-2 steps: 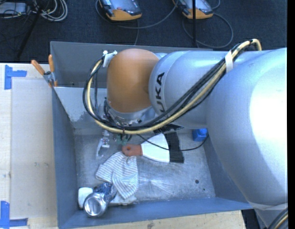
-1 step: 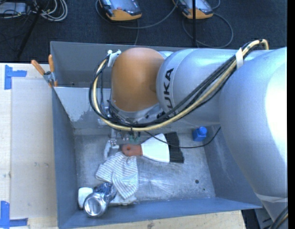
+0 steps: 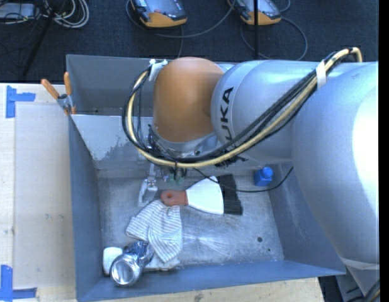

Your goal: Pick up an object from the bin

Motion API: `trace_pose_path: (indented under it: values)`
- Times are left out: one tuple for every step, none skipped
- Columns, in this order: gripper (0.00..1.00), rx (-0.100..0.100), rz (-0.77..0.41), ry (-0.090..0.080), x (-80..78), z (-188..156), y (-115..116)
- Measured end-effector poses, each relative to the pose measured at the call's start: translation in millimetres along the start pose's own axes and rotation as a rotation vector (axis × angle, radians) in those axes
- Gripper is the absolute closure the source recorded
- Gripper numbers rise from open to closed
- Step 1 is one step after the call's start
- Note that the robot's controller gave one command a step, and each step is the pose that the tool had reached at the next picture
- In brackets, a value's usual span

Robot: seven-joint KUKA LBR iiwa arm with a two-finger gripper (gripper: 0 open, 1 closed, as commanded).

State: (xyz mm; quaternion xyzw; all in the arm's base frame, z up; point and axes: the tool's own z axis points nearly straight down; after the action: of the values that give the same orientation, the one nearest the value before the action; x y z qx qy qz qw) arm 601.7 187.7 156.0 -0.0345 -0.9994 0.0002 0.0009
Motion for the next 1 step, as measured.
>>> trace_pose_path:
  values:
    - [0.0,-0.003,0.178,-0.004,-1.1,25.4,-37.5]
